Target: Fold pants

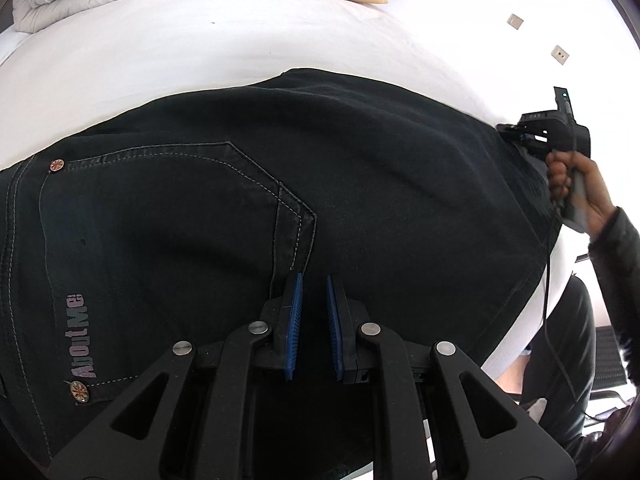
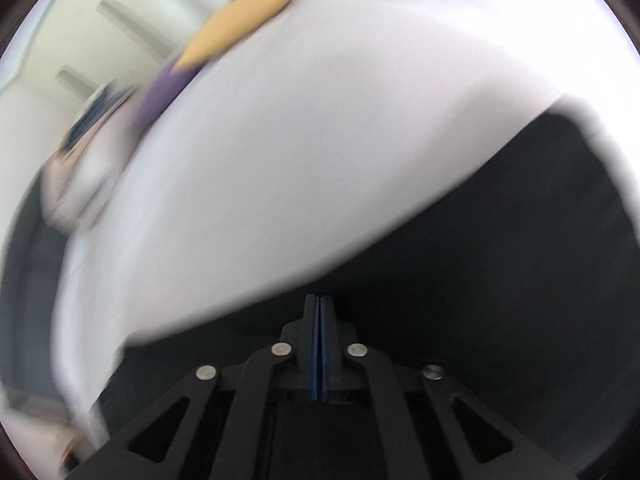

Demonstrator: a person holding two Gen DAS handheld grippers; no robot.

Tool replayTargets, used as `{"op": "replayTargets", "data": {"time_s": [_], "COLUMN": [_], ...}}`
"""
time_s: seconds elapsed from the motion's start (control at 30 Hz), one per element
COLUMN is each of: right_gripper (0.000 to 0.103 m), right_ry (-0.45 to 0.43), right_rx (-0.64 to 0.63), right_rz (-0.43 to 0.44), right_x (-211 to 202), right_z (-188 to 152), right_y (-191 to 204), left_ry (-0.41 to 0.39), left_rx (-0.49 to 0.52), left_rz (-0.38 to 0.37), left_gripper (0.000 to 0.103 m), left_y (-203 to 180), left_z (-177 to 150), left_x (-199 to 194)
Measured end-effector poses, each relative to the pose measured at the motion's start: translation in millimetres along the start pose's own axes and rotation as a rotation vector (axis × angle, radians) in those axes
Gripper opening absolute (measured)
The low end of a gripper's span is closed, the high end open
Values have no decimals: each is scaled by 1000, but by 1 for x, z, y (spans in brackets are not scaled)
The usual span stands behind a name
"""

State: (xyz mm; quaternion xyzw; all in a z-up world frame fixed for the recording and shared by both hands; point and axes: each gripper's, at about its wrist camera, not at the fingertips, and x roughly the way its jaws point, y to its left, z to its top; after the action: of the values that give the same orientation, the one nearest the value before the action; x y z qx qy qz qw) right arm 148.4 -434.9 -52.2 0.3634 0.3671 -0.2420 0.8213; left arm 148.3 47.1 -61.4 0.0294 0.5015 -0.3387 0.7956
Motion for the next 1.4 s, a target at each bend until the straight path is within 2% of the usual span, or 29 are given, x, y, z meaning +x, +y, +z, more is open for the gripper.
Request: {"op": "replayTargets", "data": {"time_s": [0.03,0.07,0.1,0.17,0.23,0.3,0.37,0.43,0.5,0.57,0.67,0.73,0.77,0.8,0.83,0.9,0.97,1.03,1.07,1.13,1.23,1.27,1.33,1.4], "right_gripper": [3,5,8,27,28,28,28,28,23,0,0,0,0,0,7,7,9,12,12,12,10,0,0,0], "right_ry": [-51,-77,-78,-51,7,79,190,227,222,193,49,-31,-51,-66,-73,-45,34,114,158,236,248,240,200,133], "right_rx": [-1,-1,-7,-50,-164,-204,-218,-221,-177,-94,1,66,92,110,98,37,-14,-65,-82,-104,-87,-48,34,102], "right_rz": [-89,-136,-120,-39,67,145,256,242,230,222,109,-2,-26,-16,20,147,323,432,454,475,407,402,395,370], "right_x": [-6,-13,-19,-36,-49,-52,-37,-17,2,11,7,-3,-9,-19,-30,-46,-56,-55,-49,-33,-13,-11,-14,-20], "right_z": [7,11,11,1,-20,-40,-59,-67,-59,-42,-8,6,11,14,10,-11,-47,-85,-100,-125,-131,-126,-112,-96], "right_y": [-6,-10,-11,-2,20,34,44,46,39,21,-10,-28,-35,-43,-41,-23,-1,22,30,40,31,16,-17,-49], "left_ry": [-2,-3,-5,-9,-10,-7,-6,-6,-8,-9,-9,-13,-16,-18,-23,-31,-33,-33,-36,-51,-56,-50,-26,9], "left_rx": [-1,-2,-4,-10,-15,-6,-4,-6,-10,-13,-16,-21,-24,-25,-28,-33,-47,-49,-36,-12,4,14,48,60], "left_rz": [-2,-4,-6,-11,-12,-4,-1,-2,-4,-4,-6,-4,-3,-1,2,5,10,34,43,21,-38,-56,-79,-62], "left_gripper": [12,12,12,12,12,12,12,12,12,12,12,12,12,12,12,12,13,13,13,13,13,13,13,13], "left_y": [1,2,3,5,8,7,7,9,9,8,9,10,11,12,12,12,12,8,3,-10,-32,-38,-51,-53], "left_z": [-2,-3,-3,-4,-5,-6,-5,-5,-5,-3,-3,-4,-4,-5,-6,-7,-8,-6,-4,4,22,27,39,45], "left_x": [1,1,0,0,1,1,0,-2,-4,-3,-4,-6,-7,-8,-10,-11,-12,-18,-20,-25,-18,-12,7,27]}}
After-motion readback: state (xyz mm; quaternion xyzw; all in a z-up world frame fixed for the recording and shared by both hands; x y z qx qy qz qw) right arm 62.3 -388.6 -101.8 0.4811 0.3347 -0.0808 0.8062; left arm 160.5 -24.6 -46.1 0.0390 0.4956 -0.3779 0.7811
